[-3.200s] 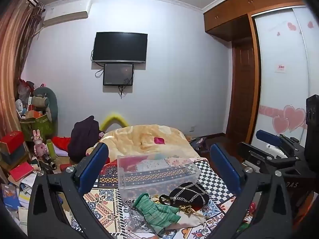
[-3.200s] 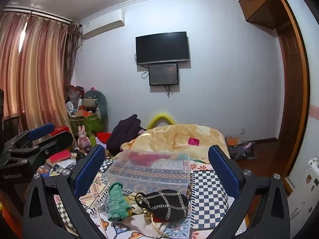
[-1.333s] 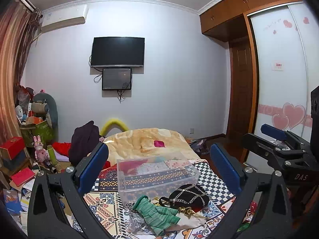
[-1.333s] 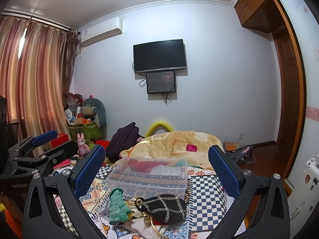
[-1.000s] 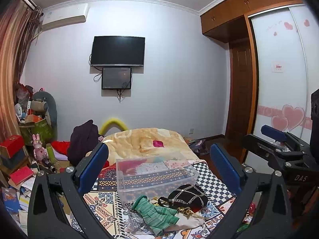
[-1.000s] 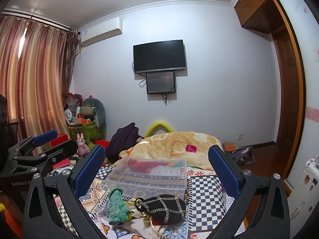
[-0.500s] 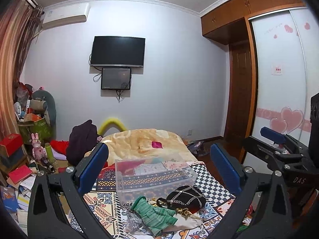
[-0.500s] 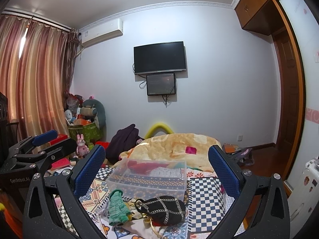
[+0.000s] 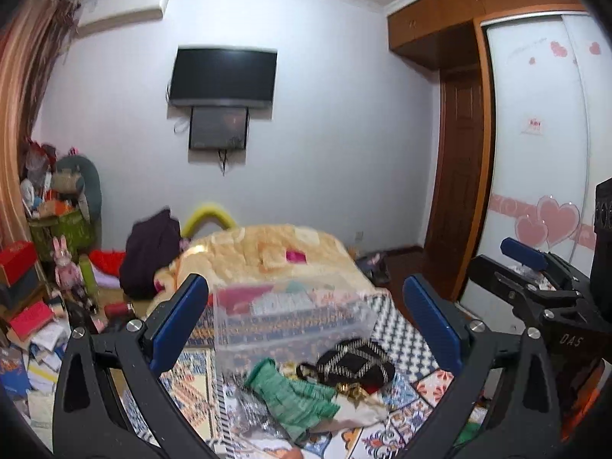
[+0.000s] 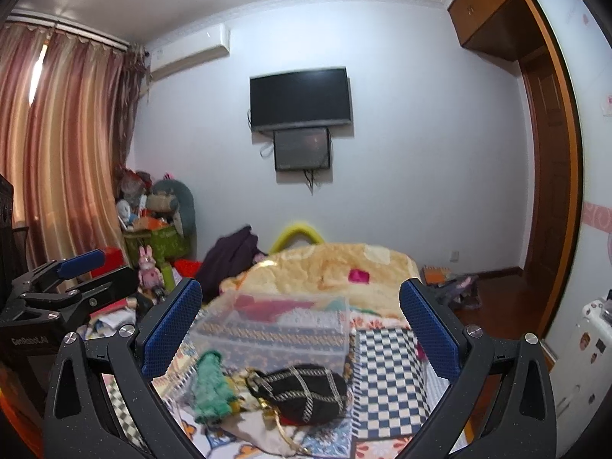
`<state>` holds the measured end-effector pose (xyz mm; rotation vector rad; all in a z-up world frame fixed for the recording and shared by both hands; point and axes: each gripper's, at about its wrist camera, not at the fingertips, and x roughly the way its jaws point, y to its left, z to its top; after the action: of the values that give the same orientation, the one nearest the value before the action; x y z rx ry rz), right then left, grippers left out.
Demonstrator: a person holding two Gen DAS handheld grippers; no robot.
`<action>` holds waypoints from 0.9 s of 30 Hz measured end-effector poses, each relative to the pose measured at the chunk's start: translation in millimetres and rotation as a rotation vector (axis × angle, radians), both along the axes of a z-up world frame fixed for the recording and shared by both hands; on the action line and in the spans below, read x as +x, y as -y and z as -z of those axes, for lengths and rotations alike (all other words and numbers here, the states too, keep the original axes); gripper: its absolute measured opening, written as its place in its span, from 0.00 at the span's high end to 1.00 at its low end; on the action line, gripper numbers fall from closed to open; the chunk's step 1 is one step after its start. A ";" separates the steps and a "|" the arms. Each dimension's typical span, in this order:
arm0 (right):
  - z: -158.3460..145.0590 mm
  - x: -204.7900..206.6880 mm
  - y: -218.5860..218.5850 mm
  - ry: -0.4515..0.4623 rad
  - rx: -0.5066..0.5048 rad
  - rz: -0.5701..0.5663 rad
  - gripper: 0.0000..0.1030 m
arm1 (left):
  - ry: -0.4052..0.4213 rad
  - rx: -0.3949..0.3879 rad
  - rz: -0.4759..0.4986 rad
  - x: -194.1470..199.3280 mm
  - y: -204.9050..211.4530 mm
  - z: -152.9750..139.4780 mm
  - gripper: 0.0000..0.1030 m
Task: Organize soft objects
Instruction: 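Grasp the green knit glove with the left tool while the right tool grasps the black chain bag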
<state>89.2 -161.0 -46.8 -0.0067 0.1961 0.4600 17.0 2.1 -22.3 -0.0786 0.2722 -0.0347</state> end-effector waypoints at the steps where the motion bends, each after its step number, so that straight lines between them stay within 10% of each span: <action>1: 5.0 3.5 0.8 -0.016 -0.009 0.005 0.00 | -0.022 -0.007 0.002 3.7 -1.0 5.3 0.00; 12: 81.6 47.3 1.6 -0.283 -0.115 0.002 0.00 | -0.311 -0.101 -0.002 53.9 -14.5 92.2 0.00; 27: 131.1 81.3 -27.4 -0.458 -0.178 -0.090 0.01 | -0.458 -0.168 0.031 82.5 -23.2 156.2 0.13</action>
<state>170.5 -133.6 -177.9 -0.0850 0.6887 0.5288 99.4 25.3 -178.5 -0.2508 0.7283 -0.0710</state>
